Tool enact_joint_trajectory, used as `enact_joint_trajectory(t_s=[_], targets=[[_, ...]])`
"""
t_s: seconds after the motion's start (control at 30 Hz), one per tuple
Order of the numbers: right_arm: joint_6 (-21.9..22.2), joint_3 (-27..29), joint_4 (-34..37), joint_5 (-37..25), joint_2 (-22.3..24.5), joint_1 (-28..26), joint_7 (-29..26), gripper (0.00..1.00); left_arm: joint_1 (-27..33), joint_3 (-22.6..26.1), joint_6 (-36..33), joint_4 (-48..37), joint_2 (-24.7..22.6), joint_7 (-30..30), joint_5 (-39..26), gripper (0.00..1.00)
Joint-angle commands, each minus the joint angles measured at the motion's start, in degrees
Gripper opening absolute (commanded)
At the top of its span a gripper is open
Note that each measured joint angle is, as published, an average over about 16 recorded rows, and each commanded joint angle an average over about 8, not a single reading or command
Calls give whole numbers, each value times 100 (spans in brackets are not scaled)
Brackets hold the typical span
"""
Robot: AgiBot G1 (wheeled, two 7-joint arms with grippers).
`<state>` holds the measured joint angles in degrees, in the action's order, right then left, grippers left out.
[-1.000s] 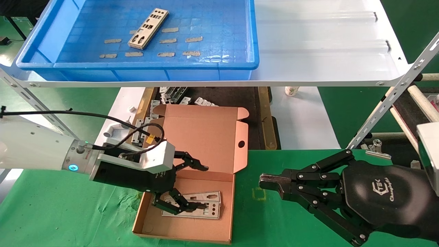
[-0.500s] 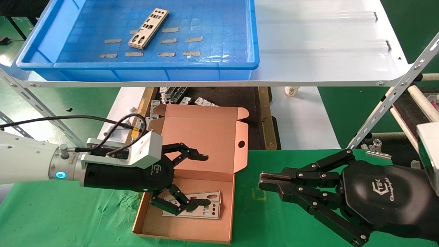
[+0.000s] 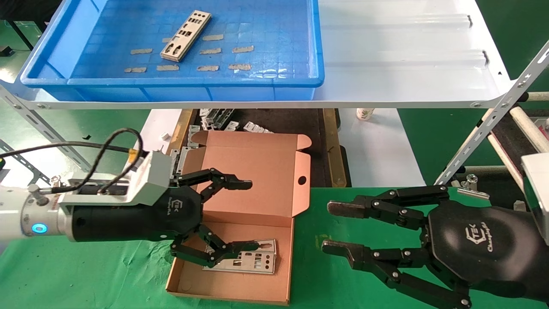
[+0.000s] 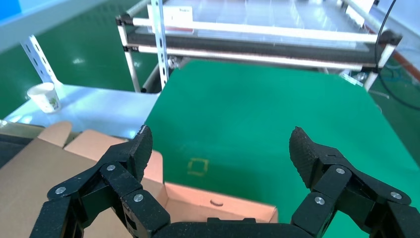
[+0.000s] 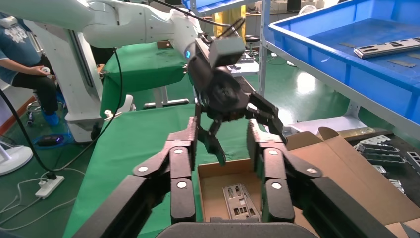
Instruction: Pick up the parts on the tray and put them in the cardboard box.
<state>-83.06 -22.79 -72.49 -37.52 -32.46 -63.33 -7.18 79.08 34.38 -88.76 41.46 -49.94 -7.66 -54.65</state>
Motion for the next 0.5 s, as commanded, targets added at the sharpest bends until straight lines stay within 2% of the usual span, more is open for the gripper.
enact_joint_trajectory(t_s=[0.03,0.5], targets=[[0,0,0,0,0,0,0,100,-116,-122,20,213,99,122,85,100],[0,-1,0,0,0,0,0,100,-929,-974,163,1703,791,977,678,100]])
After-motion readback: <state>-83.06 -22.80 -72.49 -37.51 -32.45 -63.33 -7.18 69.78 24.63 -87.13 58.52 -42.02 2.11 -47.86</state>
